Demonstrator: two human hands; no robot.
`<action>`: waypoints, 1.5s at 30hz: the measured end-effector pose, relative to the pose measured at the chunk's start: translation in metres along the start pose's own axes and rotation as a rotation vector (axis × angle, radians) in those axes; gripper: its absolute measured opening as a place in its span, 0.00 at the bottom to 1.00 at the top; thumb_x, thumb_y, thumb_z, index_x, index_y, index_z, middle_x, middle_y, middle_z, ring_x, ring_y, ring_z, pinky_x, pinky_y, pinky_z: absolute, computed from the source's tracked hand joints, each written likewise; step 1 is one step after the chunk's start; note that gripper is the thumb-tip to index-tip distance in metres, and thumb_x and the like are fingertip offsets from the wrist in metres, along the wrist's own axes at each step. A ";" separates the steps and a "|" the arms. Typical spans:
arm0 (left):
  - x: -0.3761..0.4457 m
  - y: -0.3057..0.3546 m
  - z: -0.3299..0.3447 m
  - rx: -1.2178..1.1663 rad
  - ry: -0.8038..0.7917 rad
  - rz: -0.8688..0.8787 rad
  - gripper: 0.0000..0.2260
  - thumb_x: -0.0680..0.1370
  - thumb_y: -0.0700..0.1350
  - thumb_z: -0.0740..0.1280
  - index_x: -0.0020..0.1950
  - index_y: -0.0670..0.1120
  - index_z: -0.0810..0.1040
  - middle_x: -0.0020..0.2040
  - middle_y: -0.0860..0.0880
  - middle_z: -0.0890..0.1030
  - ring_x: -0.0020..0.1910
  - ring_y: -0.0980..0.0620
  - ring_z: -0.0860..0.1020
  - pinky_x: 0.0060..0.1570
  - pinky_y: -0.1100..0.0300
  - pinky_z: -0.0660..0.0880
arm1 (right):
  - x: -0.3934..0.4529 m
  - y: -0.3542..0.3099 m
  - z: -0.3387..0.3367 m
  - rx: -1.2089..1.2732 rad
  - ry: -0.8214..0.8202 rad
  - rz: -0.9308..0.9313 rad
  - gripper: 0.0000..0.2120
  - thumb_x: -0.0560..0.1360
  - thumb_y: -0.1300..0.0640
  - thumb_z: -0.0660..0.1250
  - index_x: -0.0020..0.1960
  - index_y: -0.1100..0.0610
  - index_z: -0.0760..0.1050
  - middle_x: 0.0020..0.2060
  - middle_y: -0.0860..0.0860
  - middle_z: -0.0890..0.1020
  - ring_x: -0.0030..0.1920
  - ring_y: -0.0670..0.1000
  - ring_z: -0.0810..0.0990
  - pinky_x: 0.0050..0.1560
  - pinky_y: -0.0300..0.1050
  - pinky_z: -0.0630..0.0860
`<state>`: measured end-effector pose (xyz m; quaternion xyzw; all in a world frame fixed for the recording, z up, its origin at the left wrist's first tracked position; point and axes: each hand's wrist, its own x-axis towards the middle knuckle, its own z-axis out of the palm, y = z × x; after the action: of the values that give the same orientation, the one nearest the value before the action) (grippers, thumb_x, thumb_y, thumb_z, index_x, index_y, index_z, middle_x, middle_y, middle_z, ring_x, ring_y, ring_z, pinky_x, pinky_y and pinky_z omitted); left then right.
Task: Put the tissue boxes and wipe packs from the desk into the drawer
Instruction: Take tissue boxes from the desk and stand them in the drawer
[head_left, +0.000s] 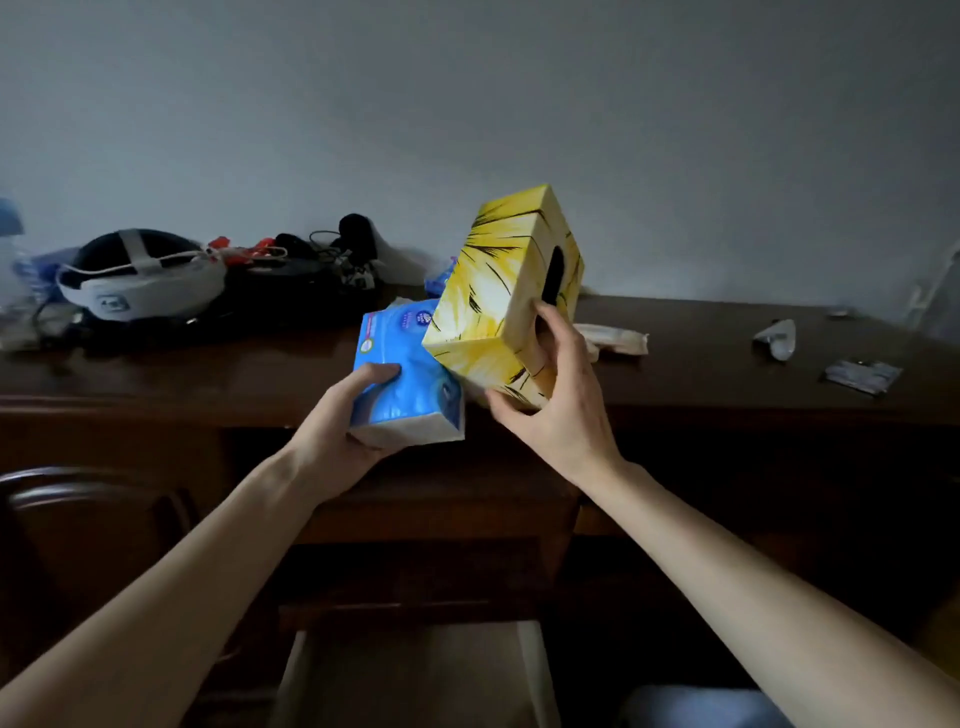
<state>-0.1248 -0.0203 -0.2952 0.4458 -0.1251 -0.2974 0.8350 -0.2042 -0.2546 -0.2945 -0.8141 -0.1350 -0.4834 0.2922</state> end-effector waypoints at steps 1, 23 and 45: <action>-0.016 -0.007 -0.005 0.000 -0.013 -0.004 0.22 0.73 0.48 0.74 0.66 0.45 0.81 0.64 0.43 0.82 0.59 0.45 0.83 0.53 0.51 0.82 | -0.013 -0.011 -0.001 0.039 -0.006 -0.015 0.46 0.69 0.53 0.81 0.79 0.52 0.58 0.73 0.47 0.69 0.72 0.47 0.71 0.66 0.44 0.75; -0.114 -0.278 -0.145 -0.475 0.731 -0.168 0.26 0.80 0.58 0.65 0.73 0.46 0.74 0.66 0.39 0.81 0.62 0.39 0.80 0.60 0.44 0.76 | -0.312 0.034 0.055 0.140 -1.155 0.633 0.47 0.65 0.38 0.80 0.78 0.39 0.61 0.74 0.41 0.68 0.68 0.36 0.66 0.66 0.31 0.67; -0.130 -0.322 -0.225 -0.060 0.943 -0.309 0.26 0.74 0.61 0.73 0.66 0.49 0.77 0.58 0.47 0.86 0.56 0.45 0.84 0.59 0.46 0.79 | -0.412 0.108 0.123 -0.428 -1.454 0.942 0.50 0.76 0.23 0.46 0.79 0.52 0.25 0.81 0.58 0.56 0.72 0.62 0.71 0.54 0.54 0.79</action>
<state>-0.2445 0.0727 -0.6799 0.5207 0.3425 -0.1873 0.7593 -0.2675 -0.2398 -0.7330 -0.9275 0.1548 0.3080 0.1445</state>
